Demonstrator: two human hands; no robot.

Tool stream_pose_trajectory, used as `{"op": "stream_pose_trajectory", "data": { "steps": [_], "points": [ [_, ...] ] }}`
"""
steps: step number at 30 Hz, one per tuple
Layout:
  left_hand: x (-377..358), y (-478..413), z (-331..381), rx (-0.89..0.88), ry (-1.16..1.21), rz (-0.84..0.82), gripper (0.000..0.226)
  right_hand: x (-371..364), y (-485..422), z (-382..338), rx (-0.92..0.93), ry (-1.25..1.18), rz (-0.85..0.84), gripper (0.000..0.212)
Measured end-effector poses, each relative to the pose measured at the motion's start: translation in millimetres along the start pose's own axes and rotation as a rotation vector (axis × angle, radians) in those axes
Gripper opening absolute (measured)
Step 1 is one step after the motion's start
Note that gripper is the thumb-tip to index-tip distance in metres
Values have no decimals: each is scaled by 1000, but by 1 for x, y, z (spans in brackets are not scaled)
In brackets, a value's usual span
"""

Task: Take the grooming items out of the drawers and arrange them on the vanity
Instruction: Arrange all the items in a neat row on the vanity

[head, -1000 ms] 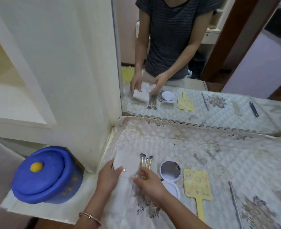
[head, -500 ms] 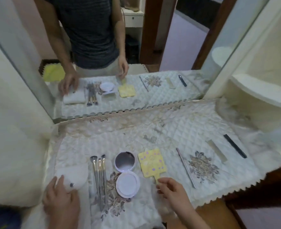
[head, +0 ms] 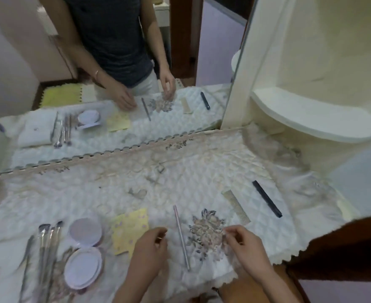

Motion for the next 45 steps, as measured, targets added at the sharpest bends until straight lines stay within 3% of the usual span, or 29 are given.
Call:
{"op": "stream_pose_trajectory", "data": {
  "steps": [2, 5, 9, 12, 15, 21, 25, 28, 31, 35, 37, 39, 45],
  "points": [
    [-24, -10, 17, 122, -88, -42, 4, 23, -13, 9, 43, 85, -28, 19],
    [-40, -19, 33, 268, -238, -69, 21, 48, -31, 19, 55, 147, -78, 19],
    [-44, -19, 41, 379, -249, -6, 27, 56, -44, 7, 167, 172, -111, 9],
    [-42, -15, 47, 339, -230, 33, 30, 47, -53, -6, 185, 52, -148, 16],
    [-40, -14, 69, 133, -243, -21, 13, 28, -54, -28, 168, -148, -209, 16],
    [-27, -11, 105, -87, -184, -32, 12, 6, -56, -61, -17, -612, -309, 11],
    [-13, -5, 104, -27, -75, -51, 7, 2, -54, -72, -37, -699, -357, 4],
    [-4, 3, 96, 53, -4, -54, 28, -8, -50, -81, -49, -747, -363, 5],
    [10, 10, 83, 138, 82, -39, 28, -30, -37, -89, -83, -777, -367, 7],
    [17, 30, 47, 289, 77, -116, 31, -20, -51, -98, -102, -937, -232, 12],
    [22, 44, 30, 422, 282, -7, 30, 12, -78, -106, -3, -863, -112, 13],
    [31, 42, 18, 513, 426, 190, 23, 25, -93, -114, 51, -721, -97, 15],
    [16, -2, 17, 461, 226, 208, 13, -60, -60, -80, -44, -283, -342, 15]
  ]
}}
Point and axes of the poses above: each hand's wrist, its own y-axis away from the middle knuckle, its own x-axis out of the back of the hand, z = x × y, the point moved 5 cm from there along -y, towards the middle knuckle, and after that the axes turned 3 degrees about x, right-handed, at the moved point
